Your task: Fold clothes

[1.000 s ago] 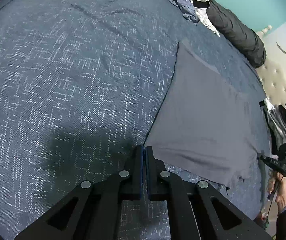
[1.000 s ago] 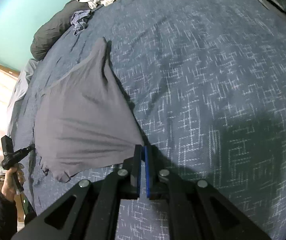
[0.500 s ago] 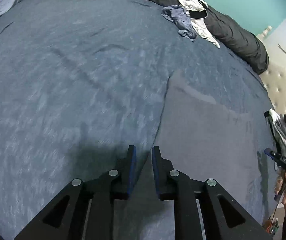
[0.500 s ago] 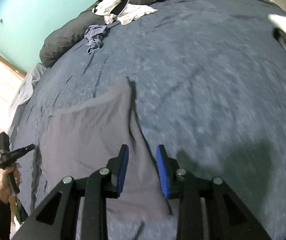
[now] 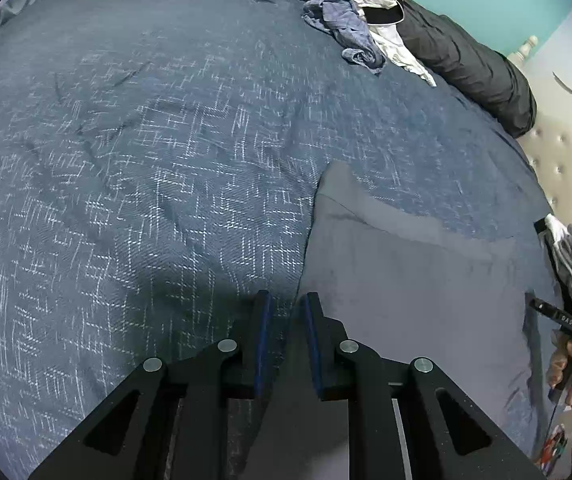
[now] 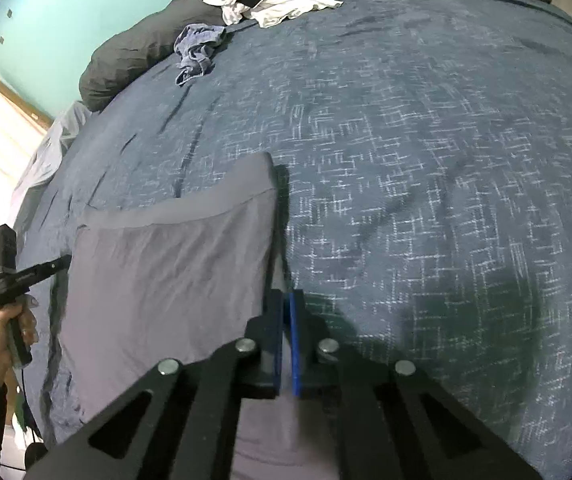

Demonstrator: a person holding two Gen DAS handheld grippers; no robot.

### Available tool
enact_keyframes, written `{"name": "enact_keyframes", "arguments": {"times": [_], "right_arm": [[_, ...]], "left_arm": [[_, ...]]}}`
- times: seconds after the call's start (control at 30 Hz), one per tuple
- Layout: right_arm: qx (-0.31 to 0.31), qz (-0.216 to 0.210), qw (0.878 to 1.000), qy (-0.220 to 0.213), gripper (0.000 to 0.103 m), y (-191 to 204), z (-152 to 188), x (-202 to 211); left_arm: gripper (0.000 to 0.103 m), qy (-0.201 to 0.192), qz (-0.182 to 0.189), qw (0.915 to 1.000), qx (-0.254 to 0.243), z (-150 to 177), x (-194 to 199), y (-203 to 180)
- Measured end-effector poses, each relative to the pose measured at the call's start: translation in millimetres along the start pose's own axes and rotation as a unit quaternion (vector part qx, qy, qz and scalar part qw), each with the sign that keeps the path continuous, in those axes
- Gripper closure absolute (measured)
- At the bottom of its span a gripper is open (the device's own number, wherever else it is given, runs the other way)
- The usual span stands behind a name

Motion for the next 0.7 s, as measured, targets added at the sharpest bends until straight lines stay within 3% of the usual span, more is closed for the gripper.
{"name": "enact_keyframes", "arguments": {"times": [0.03, 0.23, 0.37, 0.6, 0.7], "right_arm": [[-0.004, -0.002, 1.0, -0.009, 0.102, -1, -1, 3], [-0.039, 0.008, 0.998, -0.049, 0.103, -19, -4, 22], [-0.055, 0.03, 0.998, -0.03, 0.103, -29, 3, 12], [-0.059, 0.02, 0.998, -0.004, 0.102, -25, 5, -1], [-0.056, 0.024, 0.998, -0.013, 0.101, -25, 0, 5]], "left_arm": [[0.103, 0.0, -0.003, 1.0, -0.005, 0, -1, 0], [0.103, -0.008, -0.008, 0.9999, -0.002, 3, 4, 5], [0.103, -0.007, -0.012, 0.9999, 0.006, 3, 5, 10], [0.103, -0.003, -0.017, 0.9999, 0.001, 4, 4, 12], [0.103, -0.004, -0.02, 0.9998, 0.002, 10, 9, 11]]}}
Point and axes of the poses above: each gripper's, at about its wrist camera, not at the fingertips, and x roughly against the way its jaws point, y to its left, z to its underside, the point moved 9 cm from there along -x, roughly the way its jaws point, and after that the axes turned 4 degrees about y, right-handed, at the moved point
